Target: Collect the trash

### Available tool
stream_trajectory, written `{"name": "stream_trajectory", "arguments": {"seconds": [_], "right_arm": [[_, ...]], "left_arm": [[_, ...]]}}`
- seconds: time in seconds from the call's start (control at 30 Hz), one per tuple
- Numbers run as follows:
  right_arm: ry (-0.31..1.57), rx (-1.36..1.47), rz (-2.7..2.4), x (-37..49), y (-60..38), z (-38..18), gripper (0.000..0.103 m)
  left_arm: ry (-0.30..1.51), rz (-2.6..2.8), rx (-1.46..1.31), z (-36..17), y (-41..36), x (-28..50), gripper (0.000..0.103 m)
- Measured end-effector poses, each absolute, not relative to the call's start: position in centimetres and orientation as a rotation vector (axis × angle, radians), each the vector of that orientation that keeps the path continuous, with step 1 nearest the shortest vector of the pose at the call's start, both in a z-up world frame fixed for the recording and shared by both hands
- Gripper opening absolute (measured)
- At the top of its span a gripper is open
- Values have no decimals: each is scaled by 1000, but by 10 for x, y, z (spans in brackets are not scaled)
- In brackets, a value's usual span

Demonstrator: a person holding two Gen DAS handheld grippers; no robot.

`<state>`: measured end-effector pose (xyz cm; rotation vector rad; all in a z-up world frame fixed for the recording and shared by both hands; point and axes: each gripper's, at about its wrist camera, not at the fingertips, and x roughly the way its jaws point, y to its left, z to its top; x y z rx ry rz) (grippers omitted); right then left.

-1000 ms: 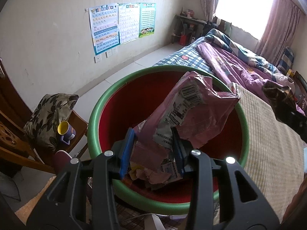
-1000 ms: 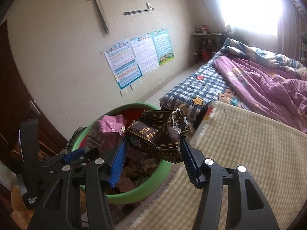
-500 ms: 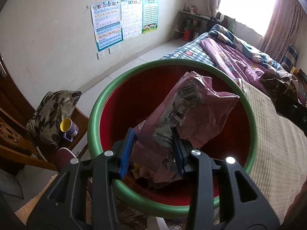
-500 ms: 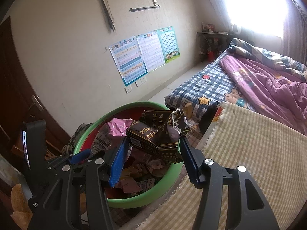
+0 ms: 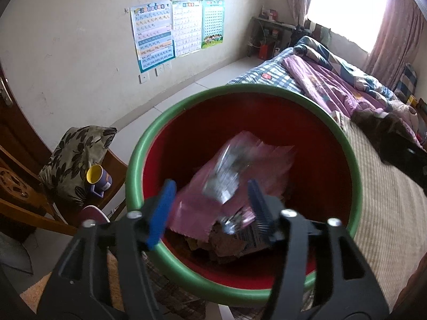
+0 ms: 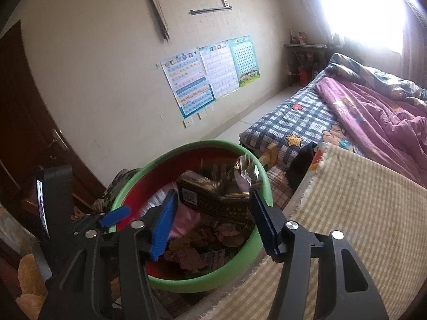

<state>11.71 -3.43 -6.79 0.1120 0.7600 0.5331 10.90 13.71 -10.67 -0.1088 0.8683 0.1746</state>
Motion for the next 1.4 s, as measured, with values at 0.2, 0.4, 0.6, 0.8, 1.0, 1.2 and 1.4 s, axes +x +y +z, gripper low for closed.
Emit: {"name": "stream_trajectory", "arguments": {"seconds": [0.2,0.4,0.6,0.8,1.0,1.2,1.4], "right_arm": [[718,137,523,112,-46,-61,72],[652,163,472,95,-80,-48,80],[596,190,459,67,-126,-32,89],[522,251,495,30,-165,-16,96],[429,319,511,0,-197,4,96],[333,286,472,-32,-222,26,96],[232,255,390,-61,-246,31,96]], "left_arm": [[826,191,-134,-101,142,103,77],[699,186,-148,-79,135,84,82],[567,197,-77,-49,106,50,97],[520,206,-45,-18,71,18,97],[459,226,11,9,30,-13,98],[443,218,2,28,-5,-29,98],[424,233,24,41,-32,-40,98]]}}
